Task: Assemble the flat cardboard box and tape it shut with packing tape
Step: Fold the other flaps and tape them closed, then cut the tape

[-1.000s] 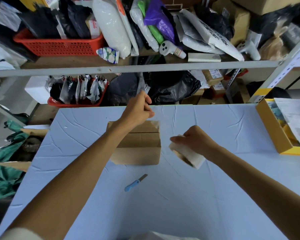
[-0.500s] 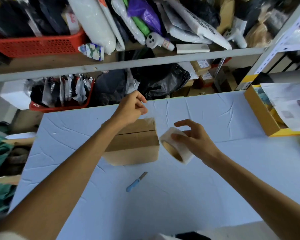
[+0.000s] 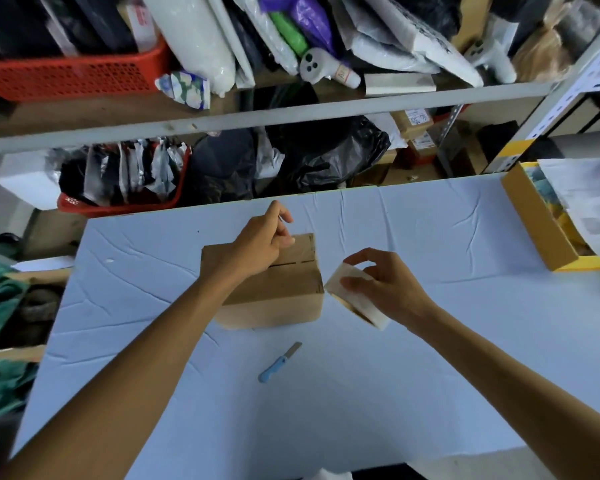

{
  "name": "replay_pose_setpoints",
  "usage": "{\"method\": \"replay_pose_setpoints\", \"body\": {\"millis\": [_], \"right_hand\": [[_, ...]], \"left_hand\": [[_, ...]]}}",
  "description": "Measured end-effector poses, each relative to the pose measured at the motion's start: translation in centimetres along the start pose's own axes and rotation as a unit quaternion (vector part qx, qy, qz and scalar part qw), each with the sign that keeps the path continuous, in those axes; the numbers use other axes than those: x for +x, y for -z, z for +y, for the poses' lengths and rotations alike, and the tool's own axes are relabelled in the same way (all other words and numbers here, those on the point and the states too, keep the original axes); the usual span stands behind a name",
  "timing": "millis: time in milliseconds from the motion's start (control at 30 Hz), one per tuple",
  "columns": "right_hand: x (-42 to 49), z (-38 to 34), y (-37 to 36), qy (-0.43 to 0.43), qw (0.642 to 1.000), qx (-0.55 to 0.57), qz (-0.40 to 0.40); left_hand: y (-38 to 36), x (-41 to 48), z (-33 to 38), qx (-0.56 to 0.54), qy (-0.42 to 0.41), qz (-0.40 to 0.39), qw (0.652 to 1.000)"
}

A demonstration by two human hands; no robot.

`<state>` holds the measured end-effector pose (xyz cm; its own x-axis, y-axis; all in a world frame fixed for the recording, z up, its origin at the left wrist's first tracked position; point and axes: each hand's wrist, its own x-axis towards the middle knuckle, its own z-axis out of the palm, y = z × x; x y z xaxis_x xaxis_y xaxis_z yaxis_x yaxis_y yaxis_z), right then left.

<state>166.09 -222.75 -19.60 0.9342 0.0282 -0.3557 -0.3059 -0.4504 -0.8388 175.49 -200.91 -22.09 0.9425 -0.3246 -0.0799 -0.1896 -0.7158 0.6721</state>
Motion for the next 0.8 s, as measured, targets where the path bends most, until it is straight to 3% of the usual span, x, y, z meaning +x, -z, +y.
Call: {"method": "replay_pose_setpoints", "body": {"millis": [200,433,567,800], "right_hand": [[1.1,0.8,-1.0,0.020,0.999,-0.039,-0.008],[2.7,0.1,-1.1,0.039,0.999,-0.038,-0.002],[3.0,-0.4,-1.0,0.046,0.998,-0.046,0.009],[2.5,-2.3,0.6,0.030,0.998,-0.034,0.046]], "left_hand": [[-0.9,-0.9,-0.7,0.059,-0.005,0.055,0.997],[-0.5,-2.6,-1.0,0.020,0.043,0.092,0.995],[0.1,-2.2,-0.5,-0.035,0.036,0.162,0.986],[2.7,1.1,1.2,-0.046,-0.003,0.108,0.993]]}}
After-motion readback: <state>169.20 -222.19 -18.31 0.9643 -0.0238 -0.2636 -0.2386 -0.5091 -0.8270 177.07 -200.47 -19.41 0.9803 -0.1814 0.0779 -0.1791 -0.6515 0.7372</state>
